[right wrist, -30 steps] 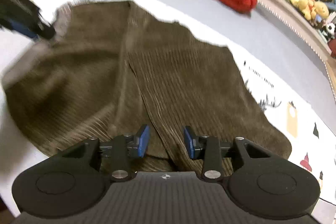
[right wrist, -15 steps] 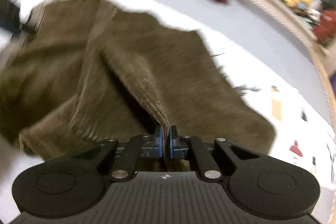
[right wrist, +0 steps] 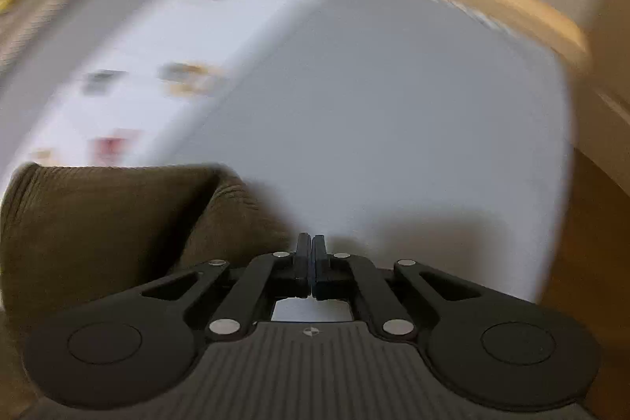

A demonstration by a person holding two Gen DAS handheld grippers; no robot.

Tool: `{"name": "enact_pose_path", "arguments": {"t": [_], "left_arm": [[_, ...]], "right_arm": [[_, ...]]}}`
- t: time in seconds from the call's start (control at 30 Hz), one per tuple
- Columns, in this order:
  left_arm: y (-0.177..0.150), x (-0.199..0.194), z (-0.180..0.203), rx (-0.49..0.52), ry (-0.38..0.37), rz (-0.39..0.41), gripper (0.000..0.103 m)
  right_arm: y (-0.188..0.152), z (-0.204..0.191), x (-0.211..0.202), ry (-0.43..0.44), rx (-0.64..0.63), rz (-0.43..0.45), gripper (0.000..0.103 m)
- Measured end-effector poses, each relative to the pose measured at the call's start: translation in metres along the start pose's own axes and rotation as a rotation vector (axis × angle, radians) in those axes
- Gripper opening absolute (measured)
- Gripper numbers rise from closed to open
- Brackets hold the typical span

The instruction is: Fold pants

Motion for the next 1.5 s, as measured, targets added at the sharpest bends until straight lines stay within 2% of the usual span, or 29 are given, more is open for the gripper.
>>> {"name": "enact_pose_path", "arguments": {"t": [0.07,0.13,0.2,0.27,0.3,0.33,0.37,0.4,0.43,0.5,0.67,0.7,0.73,0.77,0.8,0.83,0.93,0.97,1.07,1.1,1.13,1.17,1.23,1.33,1.37,1.43,1.5], "left_arm": [[-0.005,0.005,0.005,0.021,-0.007,-0.018,0.045],[-0.011,0.009,0.012,0.048,-0.022,-0.041,0.045],[-0.018,0.013,0.018,0.069,-0.030,-0.057,0.045],[-0.023,0.016,0.024,0.092,-0.033,-0.067,0.046],[-0.025,0.017,0.026,0.101,-0.034,-0.070,0.047],[-0.026,0.017,0.027,0.106,-0.035,-0.072,0.047],[-0.027,0.018,0.028,0.107,-0.036,-0.072,0.048],[-0.026,0.018,0.028,0.106,-0.036,-0.072,0.048],[-0.026,0.018,0.028,0.104,-0.037,-0.070,0.048],[-0.023,0.017,0.030,0.103,-0.038,-0.067,0.048],[-0.023,0.016,0.033,0.110,-0.047,-0.068,0.049],[-0.024,0.017,0.034,0.111,-0.046,-0.069,0.049],[-0.024,0.017,0.034,0.111,-0.045,-0.069,0.049],[-0.024,0.017,0.034,0.111,-0.044,-0.070,0.049],[-0.024,0.018,0.034,0.110,-0.043,-0.071,0.050],[-0.024,0.018,0.034,0.109,-0.041,-0.071,0.050],[-0.023,0.019,0.033,0.110,-0.034,-0.070,0.050],[-0.024,0.019,0.034,0.112,-0.034,-0.071,0.049],[-0.024,0.020,0.037,0.118,-0.039,-0.074,0.050],[-0.024,0.020,0.038,0.120,-0.039,-0.071,0.050],[-0.024,0.020,0.038,0.124,-0.037,-0.067,0.050],[-0.025,0.020,0.039,0.131,-0.033,-0.065,0.050],[-0.026,0.021,0.038,0.136,-0.033,-0.070,0.050],[-0.026,0.021,0.034,0.122,-0.039,-0.080,0.050],[-0.026,0.021,0.033,0.120,-0.040,-0.079,0.050],[-0.025,0.020,0.033,0.122,-0.042,-0.076,0.050],[-0.026,0.020,0.034,0.123,-0.045,-0.078,0.050]], "right_arm": [[-0.007,0.015,0.016,0.006,0.059,-0.048,0.000],[-0.013,0.016,0.021,0.055,0.108,-0.099,0.001],[-0.015,0.009,0.013,0.103,0.116,-0.074,0.004],[-0.015,-0.009,0.003,0.162,0.070,-0.050,0.006],[-0.015,-0.017,-0.002,0.201,0.044,-0.042,0.015],[-0.015,-0.026,-0.008,0.235,0.023,-0.034,0.029],[-0.015,-0.036,-0.011,0.268,-0.002,-0.030,0.037],[-0.018,-0.044,-0.014,0.291,-0.023,-0.035,0.050],[-0.023,-0.044,-0.021,0.308,-0.031,-0.048,0.058],[-0.036,-0.054,-0.018,0.338,-0.023,-0.125,0.064],[-0.066,-0.058,-0.007,0.390,0.095,-0.313,0.064],[-0.069,-0.063,-0.005,0.407,0.109,-0.334,0.060],[-0.070,-0.067,-0.006,0.417,0.114,-0.347,0.048],[-0.070,-0.068,-0.012,0.414,0.111,-0.342,0.039],[-0.067,-0.069,-0.018,0.406,0.109,-0.323,0.025],[-0.061,-0.071,-0.023,0.404,0.112,-0.294,0.019],[-0.033,-0.075,-0.042,0.362,0.130,-0.164,0.015],[-0.013,-0.080,-0.054,0.352,0.122,-0.085,0.015],[0.052,-0.112,-0.099,0.456,-0.050,0.254,0.026],[0.067,-0.118,-0.109,0.460,-0.096,0.339,0.035],[0.077,-0.118,-0.116,0.453,-0.114,0.405,0.049],[0.084,-0.114,-0.121,0.451,-0.118,0.460,0.053],[0.083,-0.108,-0.117,0.444,-0.158,0.483,0.054],[0.066,-0.116,-0.083,0.402,-0.318,0.371,0.055],[0.058,-0.118,-0.073,0.379,-0.384,0.350,0.056],[0.043,-0.123,-0.053,0.319,-0.513,0.320,0.065],[0.026,-0.123,-0.036,0.249,-0.628,0.314,0.066]]}}
Point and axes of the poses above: each gripper's, at about its wrist camera, not at the fingertips, and x roughly the way its jaws point, z to its right, y to its top, the point moved 8 cm from there along x, roughly the way its jaws point, and after that the axes turned 5 degrees about -y, right-handed, at the moved point
